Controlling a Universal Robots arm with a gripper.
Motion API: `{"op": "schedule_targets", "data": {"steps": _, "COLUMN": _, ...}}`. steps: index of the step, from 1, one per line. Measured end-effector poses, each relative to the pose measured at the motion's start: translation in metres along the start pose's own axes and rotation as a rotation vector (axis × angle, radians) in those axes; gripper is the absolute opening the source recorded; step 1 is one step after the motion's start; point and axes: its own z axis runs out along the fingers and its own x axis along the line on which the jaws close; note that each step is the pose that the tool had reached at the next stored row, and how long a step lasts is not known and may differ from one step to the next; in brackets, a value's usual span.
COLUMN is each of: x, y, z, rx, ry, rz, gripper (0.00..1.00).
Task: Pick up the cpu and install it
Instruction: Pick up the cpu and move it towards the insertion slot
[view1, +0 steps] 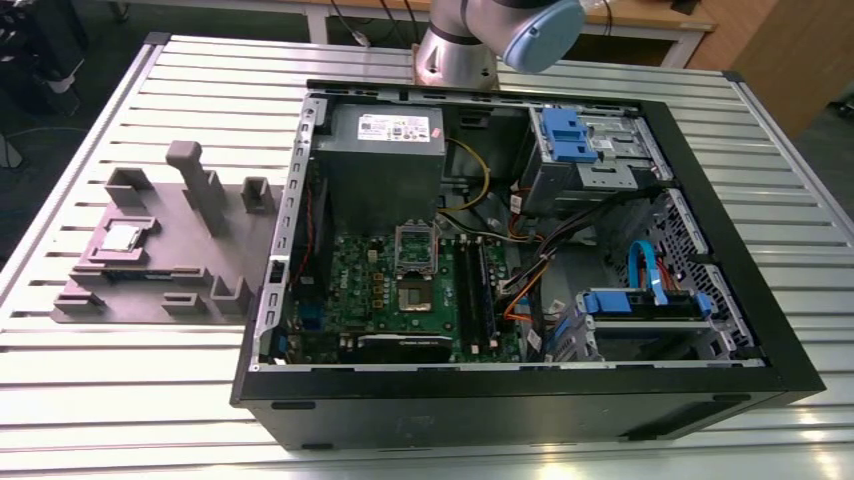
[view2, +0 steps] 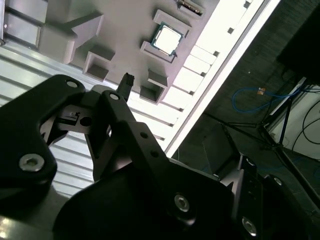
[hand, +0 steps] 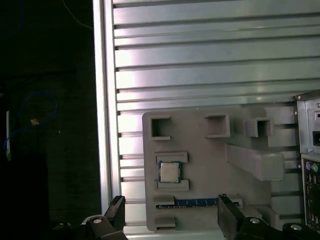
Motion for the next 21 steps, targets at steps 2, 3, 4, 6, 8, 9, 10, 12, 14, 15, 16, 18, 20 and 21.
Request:
{"op": "schedule_targets", "data": {"steps": 2, "x": 0.0, "y": -0.0001, "z": 0.0029, "rx": 0.0009, "ry": 0.0015, "rz": -0.037, "gripper": 0.82}}
{"op": "schedule_targets", "data": {"steps": 3, "x": -0.0001, "y": -0.0002, "z": 0.0044, "rx": 0.0013, "ry": 0.0022, "rz": -0.055, "gripper": 0.82}}
{"op": "schedule_targets", "data": {"steps": 4, "x": -0.0001, "y": -0.0002, "z": 0.0058, "rx": 0.0019, "ry": 0.003, "rz": -0.072, "gripper": 0.82}}
{"op": "schedule_targets", "data": {"steps": 6, "x": -0.0002, "y": -0.0003, "z": 0.0076, "rx": 0.0024, "ry": 0.0039, "rz": -0.087, "gripper": 0.82}}
{"op": "schedule_targets", "data": {"steps": 8, "x": -0.0002, "y": -0.0003, "z": 0.0077, "rx": 0.0024, "ry": 0.0042, "rz": -0.087, "gripper": 0.82}}
{"op": "schedule_targets", "data": {"steps": 9, "x": -0.0002, "y": -0.0003, "z": 0.008, "rx": 0.0023, "ry": 0.0039, "rz": -0.087, "gripper": 0.82}}
{"op": "schedule_targets", "data": {"steps": 10, "x": -0.0002, "y": -0.0004, "z": 0.0084, "rx": 0.0022, "ry": 0.0039, "rz": -0.087, "gripper": 0.82}}
{"op": "schedule_targets", "data": {"steps": 12, "x": -0.0002, "y": -0.0004, "z": 0.0085, "rx": 0.0022, "ry": 0.0039, "rz": -0.088, "gripper": 0.82}}
{"op": "schedule_targets", "data": {"steps": 14, "x": -0.0002, "y": -0.0004, "z": 0.0088, "rx": 0.0023, "ry": 0.004, "rz": -0.089, "gripper": 0.82}}
{"op": "schedule_targets", "data": {"steps": 15, "x": -0.0002, "y": -0.0004, "z": 0.0089, "rx": 0.0023, "ry": 0.0041, "rz": -0.091, "gripper": 0.82}}
{"op": "schedule_targets", "data": {"steps": 16, "x": -0.0002, "y": -0.0004, "z": 0.009, "rx": 0.0024, "ry": 0.0041, "rz": -0.093, "gripper": 0.82}}
{"op": "schedule_targets", "data": {"steps": 18, "x": -0.0002, "y": -0.0004, "z": 0.0093, "rx": 0.0025, "ry": 0.0043, "rz": -0.096, "gripper": 0.82}}
{"op": "schedule_targets", "data": {"steps": 20, "x": -0.0002, "y": -0.0004, "z": 0.0095, "rx": 0.0026, "ry": 0.0044, "rz": -0.099, "gripper": 0.82}}
{"op": "schedule_targets", "data": {"steps": 21, "x": -0.0002, "y": -0.0004, "z": 0.0097, "rx": 0.0026, "ry": 0.0044, "rz": -0.1, "gripper": 0.82}}
